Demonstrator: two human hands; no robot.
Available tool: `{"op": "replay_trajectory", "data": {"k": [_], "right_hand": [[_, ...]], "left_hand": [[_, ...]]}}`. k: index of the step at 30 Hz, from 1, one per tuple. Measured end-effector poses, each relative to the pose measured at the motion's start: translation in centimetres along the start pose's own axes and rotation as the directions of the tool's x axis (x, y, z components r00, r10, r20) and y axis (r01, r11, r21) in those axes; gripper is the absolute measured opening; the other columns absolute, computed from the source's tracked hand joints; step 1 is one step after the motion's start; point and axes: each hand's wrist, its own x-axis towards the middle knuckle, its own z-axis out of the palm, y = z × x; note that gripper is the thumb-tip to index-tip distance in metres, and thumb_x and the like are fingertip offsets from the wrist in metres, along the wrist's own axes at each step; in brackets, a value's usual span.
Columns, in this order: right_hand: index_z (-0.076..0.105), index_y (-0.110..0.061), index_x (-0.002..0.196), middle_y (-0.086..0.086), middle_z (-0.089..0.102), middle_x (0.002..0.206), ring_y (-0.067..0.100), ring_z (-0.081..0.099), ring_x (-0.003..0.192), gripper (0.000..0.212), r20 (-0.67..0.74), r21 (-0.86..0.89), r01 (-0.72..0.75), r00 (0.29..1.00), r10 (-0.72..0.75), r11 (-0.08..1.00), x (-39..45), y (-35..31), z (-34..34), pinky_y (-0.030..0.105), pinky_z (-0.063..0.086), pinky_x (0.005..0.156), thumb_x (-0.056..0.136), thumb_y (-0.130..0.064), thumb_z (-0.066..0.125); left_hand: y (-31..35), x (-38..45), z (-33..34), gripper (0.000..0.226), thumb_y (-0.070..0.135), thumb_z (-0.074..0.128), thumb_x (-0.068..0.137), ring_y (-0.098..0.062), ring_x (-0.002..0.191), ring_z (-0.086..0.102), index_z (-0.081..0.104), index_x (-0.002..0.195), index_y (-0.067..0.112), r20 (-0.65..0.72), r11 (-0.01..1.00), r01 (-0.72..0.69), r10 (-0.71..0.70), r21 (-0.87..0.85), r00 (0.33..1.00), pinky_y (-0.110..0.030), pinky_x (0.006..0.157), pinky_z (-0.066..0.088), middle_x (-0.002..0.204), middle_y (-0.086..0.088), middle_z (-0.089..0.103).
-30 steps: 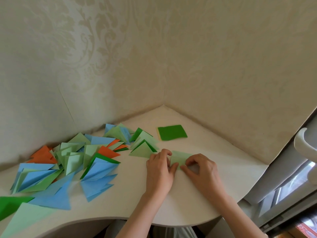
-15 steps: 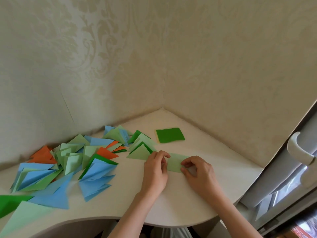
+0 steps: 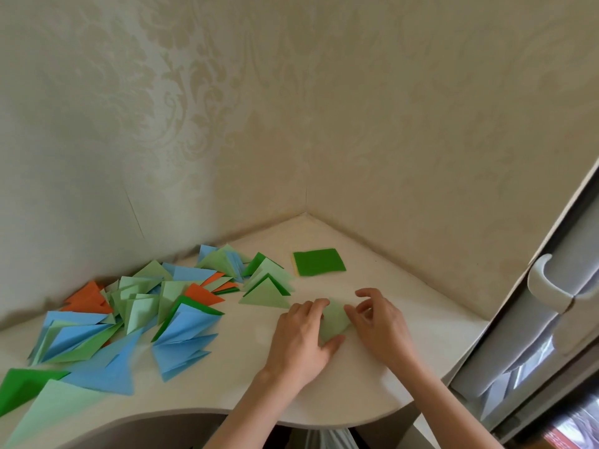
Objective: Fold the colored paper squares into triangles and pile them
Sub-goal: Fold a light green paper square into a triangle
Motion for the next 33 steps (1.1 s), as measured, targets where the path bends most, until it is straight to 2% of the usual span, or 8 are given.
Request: {"op": "replay_trajectory", "data": {"k": [2, 6, 10, 16, 18, 22, 26, 33], "right_hand": [[0.051, -0.033, 0.115, -0.015, 0.061, 0.086, 0.007, 0.058, 0.083, 0.027, 0.050, -0.035, 0.014, 0.999, -0.013, 0.999, -0.4, -0.5, 0.2, 0.030, 0.049, 0.081, 0.091, -0.045, 0.056], [0.070, -0.031, 0.101, -0.019, 0.063, 0.082, -0.004, 0.057, 0.076, 0.017, 0.100, 0.036, 0.045, 0.994, -0.049, 0.998, -1.3, -1.3, 0.4, 0.008, 0.043, 0.066, 0.093, -0.038, 0.057], [0.071, -0.037, 0.098, -0.019, 0.065, 0.096, -0.004, 0.057, 0.086, 0.023, 0.170, 0.112, 0.034, 0.984, -0.052, 0.993, -1.7, -1.8, -0.1, 0.003, 0.041, 0.066, 0.090, -0.021, 0.057], [0.068, -0.040, 0.104, -0.016, 0.049, 0.099, 0.003, 0.050, 0.084, 0.022, 0.235, -0.131, 0.236, 0.951, -0.201, 0.963, -1.1, -1.9, -0.1, 0.010, 0.037, 0.069, 0.084, -0.034, 0.065], [0.071, -0.038, 0.100, -0.015, 0.049, 0.098, 0.003, 0.049, 0.085, 0.018, 0.212, -0.136, 0.243, 0.954, -0.211, 0.960, -1.1, -1.8, 0.4, 0.017, 0.039, 0.075, 0.084, -0.046, 0.065], [0.074, -0.032, 0.089, -0.014, 0.054, 0.092, 0.004, 0.052, 0.078, 0.016, 0.131, -0.036, 0.197, 0.973, -0.191, 0.980, -1.0, -1.3, 1.4, 0.019, 0.041, 0.072, 0.084, -0.045, 0.066], [0.071, -0.032, 0.081, -0.015, 0.055, 0.086, 0.005, 0.052, 0.078, 0.015, 0.083, -0.046, 0.147, 0.986, -0.143, 0.988, -0.8, -1.8, 2.2, 0.024, 0.043, 0.076, 0.084, -0.045, 0.065], [0.063, -0.033, 0.080, -0.014, 0.053, 0.089, 0.009, 0.051, 0.089, 0.031, -0.011, -0.192, 0.085, 0.996, -0.089, 0.978, -1.0, -2.4, 3.6, 0.028, 0.032, 0.078, 0.085, -0.062, 0.053]], "left_hand": [[-0.5, -0.2, -0.5, 0.065, 0.057, 0.063, 0.079, -0.015, 0.101, 0.052, 0.048, 0.131, 0.020, 0.023, 1.000, -0.001, 0.001, -0.002, 1.000, -0.029, 0.087, 0.045, 0.109, 0.005, 0.059], [-1.2, -0.6, -1.0, 0.064, 0.060, 0.063, 0.079, -0.011, 0.098, 0.052, 0.049, 0.128, 0.022, 0.034, 0.999, -0.024, 0.026, -0.047, 0.999, -0.026, 0.086, 0.045, 0.109, 0.007, 0.056], [-1.5, -0.9, -1.6, 0.040, 0.040, 0.064, 0.087, -0.012, 0.094, 0.058, 0.055, 0.120, 0.021, 0.016, 0.995, -0.034, 0.036, -0.095, 0.999, -0.022, 0.081, 0.045, 0.106, 0.006, 0.062], [-3.0, -1.4, -1.8, 0.029, 0.010, 0.064, 0.086, -0.008, 0.092, 0.057, 0.062, 0.110, 0.026, -0.012, 0.995, 0.042, -0.043, -0.086, 0.999, -0.014, 0.081, 0.042, 0.098, 0.008, 0.065], [-3.4, -1.6, -1.8, 0.030, 0.008, 0.063, 0.086, -0.002, 0.093, 0.055, 0.062, 0.108, 0.028, -0.004, 0.988, 0.096, -0.097, -0.118, 0.995, -0.005, 0.081, 0.037, 0.097, 0.012, 0.064], [-3.8, -1.4, -1.8, 0.024, 0.012, 0.067, 0.085, -0.003, 0.082, 0.058, 0.062, 0.103, 0.027, -0.023, 0.971, 0.175, -0.181, -0.162, 0.983, -0.013, 0.072, 0.045, 0.088, 0.016, 0.063], [-3.2, -1.1, -1.4, 0.020, 0.021, 0.070, 0.085, -0.002, 0.080, 0.055, 0.062, 0.103, 0.024, -0.082, 0.963, 0.215, -0.231, -0.162, 0.969, -0.007, 0.067, 0.038, 0.090, 0.018, 0.060], [-2.7, -0.8, 0.3, 0.034, 0.019, 0.079, 0.076, -0.014, 0.085, 0.059, 0.063, 0.105, 0.018, -0.202, 0.977, 0.182, -0.202, -0.112, 0.958, -0.031, 0.074, 0.053, 0.094, 0.008, 0.065]]}}
